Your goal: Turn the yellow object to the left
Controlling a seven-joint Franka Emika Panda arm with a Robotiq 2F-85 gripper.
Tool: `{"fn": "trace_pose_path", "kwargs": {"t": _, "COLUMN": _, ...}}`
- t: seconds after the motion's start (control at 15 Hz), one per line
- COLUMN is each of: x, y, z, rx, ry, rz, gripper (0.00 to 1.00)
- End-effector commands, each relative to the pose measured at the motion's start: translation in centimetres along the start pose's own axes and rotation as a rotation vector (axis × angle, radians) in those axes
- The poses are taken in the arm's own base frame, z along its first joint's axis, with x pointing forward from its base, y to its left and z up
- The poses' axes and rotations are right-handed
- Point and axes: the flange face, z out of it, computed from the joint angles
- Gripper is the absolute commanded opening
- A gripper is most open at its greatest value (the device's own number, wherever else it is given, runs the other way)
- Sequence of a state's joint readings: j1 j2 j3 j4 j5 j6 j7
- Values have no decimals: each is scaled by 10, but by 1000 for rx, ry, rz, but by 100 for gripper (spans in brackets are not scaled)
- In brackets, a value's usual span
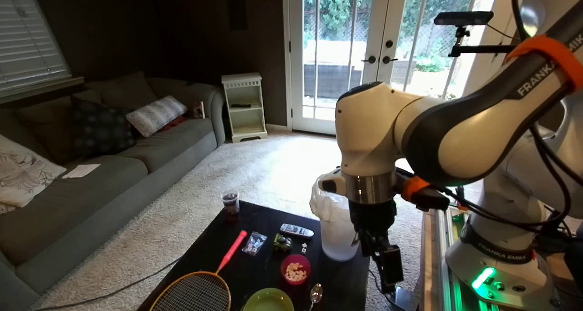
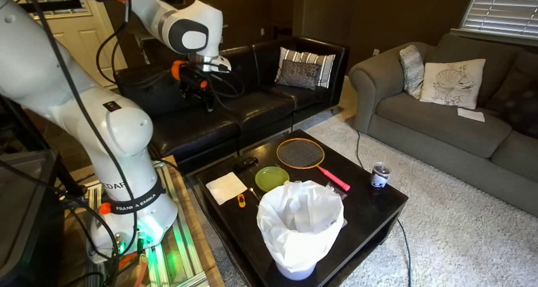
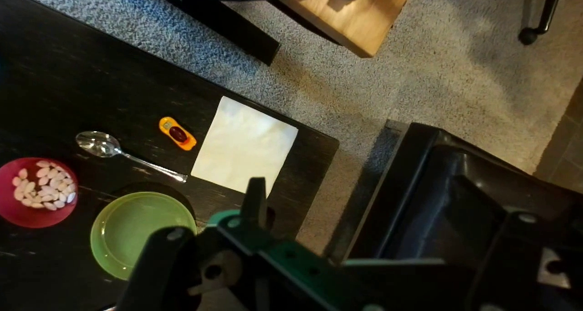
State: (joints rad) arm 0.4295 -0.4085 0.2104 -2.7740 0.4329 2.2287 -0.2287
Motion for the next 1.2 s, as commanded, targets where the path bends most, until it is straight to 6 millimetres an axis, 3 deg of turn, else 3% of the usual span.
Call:
{"fn": "trace_pose_path", "kwargs": {"t": 0.0, "x": 16, "y": 6, "z": 54, "rx": 29, "ry": -17, "rz": 64, "gripper": 100}}
{"fn": "trace_pose_path", "kwargs": {"t": 0.33, "x": 16, "y": 27, "z": 128, "rx": -8, "ry": -106, "rz": 154, "gripper": 100}}
{"fn": "trace_pose_path", "kwargs": {"t": 0.4, "x": 18, "y": 24, "z": 100, "rx": -6, "ry": -79, "rz": 114, "gripper": 100}}
{"fn": "trace_pose_path", "kwargs": {"t": 0.53, "x": 19, "y": 26, "z": 113, "rx": -4, "ry": -103, "rz": 120, "gripper": 100}}
{"fn": "trace_pose_path", "kwargs": {"t": 0.93, "x": 29, "y": 25, "z": 99, "rx": -46, "ry": -34, "rz": 111, "gripper": 100}}
{"fn": "trace_pose_path", "kwargs": {"t": 1.13, "x": 31, "y": 21, "z": 122, "rx": -68, "ry": -23, "rz": 147, "gripper": 100}}
